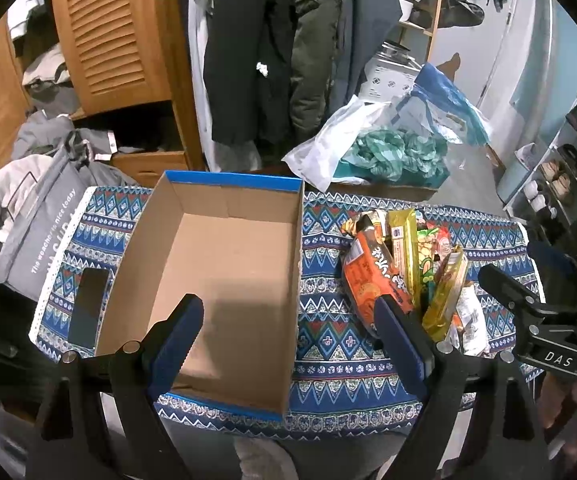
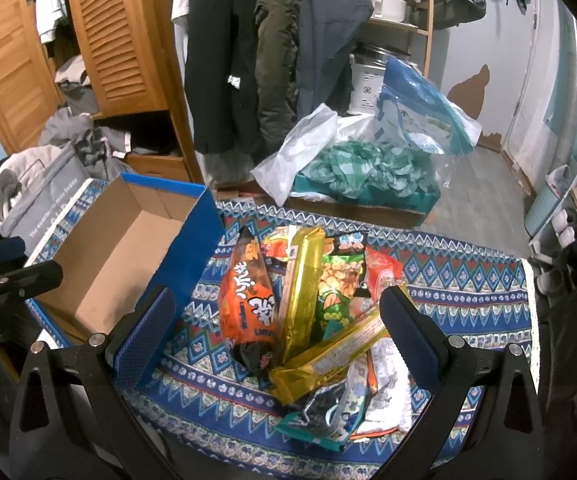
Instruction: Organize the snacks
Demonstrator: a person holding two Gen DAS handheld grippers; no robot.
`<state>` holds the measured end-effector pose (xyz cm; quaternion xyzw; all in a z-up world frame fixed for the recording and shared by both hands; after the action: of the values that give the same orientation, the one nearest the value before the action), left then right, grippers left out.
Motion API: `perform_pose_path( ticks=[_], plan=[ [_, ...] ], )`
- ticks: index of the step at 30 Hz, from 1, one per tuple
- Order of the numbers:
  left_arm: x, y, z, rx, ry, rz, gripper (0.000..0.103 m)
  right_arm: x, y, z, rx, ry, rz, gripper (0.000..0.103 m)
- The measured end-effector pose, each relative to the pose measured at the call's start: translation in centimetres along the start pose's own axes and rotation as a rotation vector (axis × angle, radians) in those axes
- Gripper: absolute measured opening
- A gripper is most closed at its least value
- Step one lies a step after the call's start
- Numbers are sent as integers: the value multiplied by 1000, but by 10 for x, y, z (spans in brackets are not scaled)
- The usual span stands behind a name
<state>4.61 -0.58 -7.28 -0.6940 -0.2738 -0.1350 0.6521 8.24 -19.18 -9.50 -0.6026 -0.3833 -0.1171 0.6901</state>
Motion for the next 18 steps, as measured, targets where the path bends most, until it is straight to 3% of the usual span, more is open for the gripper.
perform_pose_path(
  ticks=[18],
  plan=[
    [-1,0,-3,-1,2,-2,88,-2,2,0,-4,-1,5,101]
  ],
)
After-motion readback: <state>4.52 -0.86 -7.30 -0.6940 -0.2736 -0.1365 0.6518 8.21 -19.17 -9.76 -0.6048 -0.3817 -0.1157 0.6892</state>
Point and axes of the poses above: each gripper's, at about its wrist camera, not at the fingertips, and y roughly the way its jaws point, z to its left, x to its top, the point moved 9 cm from there along y, roughly the way its jaws point, and after that the axes turned 7 degrees about -y, right-handed, at the moved point
